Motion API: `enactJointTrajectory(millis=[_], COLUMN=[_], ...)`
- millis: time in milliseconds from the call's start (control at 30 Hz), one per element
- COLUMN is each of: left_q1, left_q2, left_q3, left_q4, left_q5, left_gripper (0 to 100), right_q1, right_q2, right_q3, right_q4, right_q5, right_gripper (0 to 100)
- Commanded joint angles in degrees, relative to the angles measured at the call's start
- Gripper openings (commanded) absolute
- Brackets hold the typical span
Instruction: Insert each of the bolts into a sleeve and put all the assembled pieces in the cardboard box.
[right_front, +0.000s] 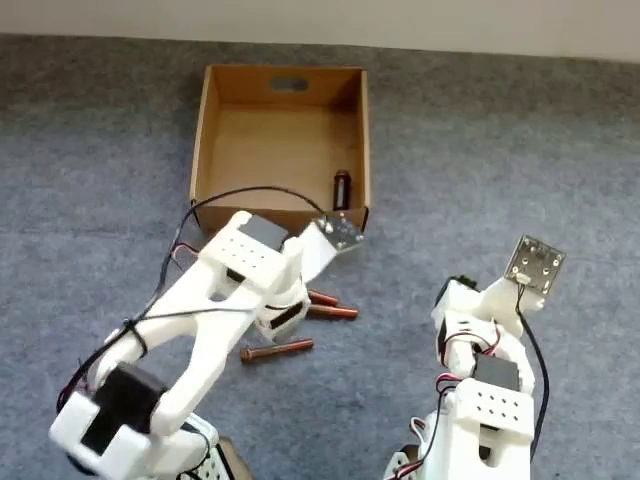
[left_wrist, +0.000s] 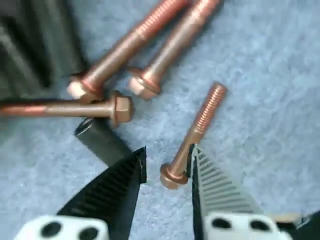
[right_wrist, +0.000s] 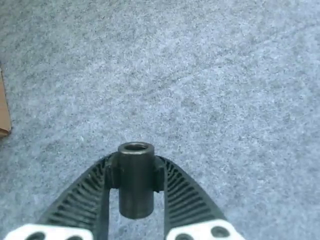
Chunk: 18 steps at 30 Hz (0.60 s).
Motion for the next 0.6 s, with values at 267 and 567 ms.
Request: enactJointTrajectory(millis=[267, 567], left_q1=[1.98, 2.07], left_q2=[-14.9, -14.9], left_q3=[16.92, 19.03], left_q4=[-8.26, -10.11], left_q5=[42.55, 51.52], left_gripper=[16, 16], right_q1=[0.4, 0.4], right_q2=[-1.19, -1.19], right_q3=[-0.92, -0.92], right_q4=[-1.27, -1.27], right_q5=[-0.35, -0.35], right_gripper=[0.6, 0.6])
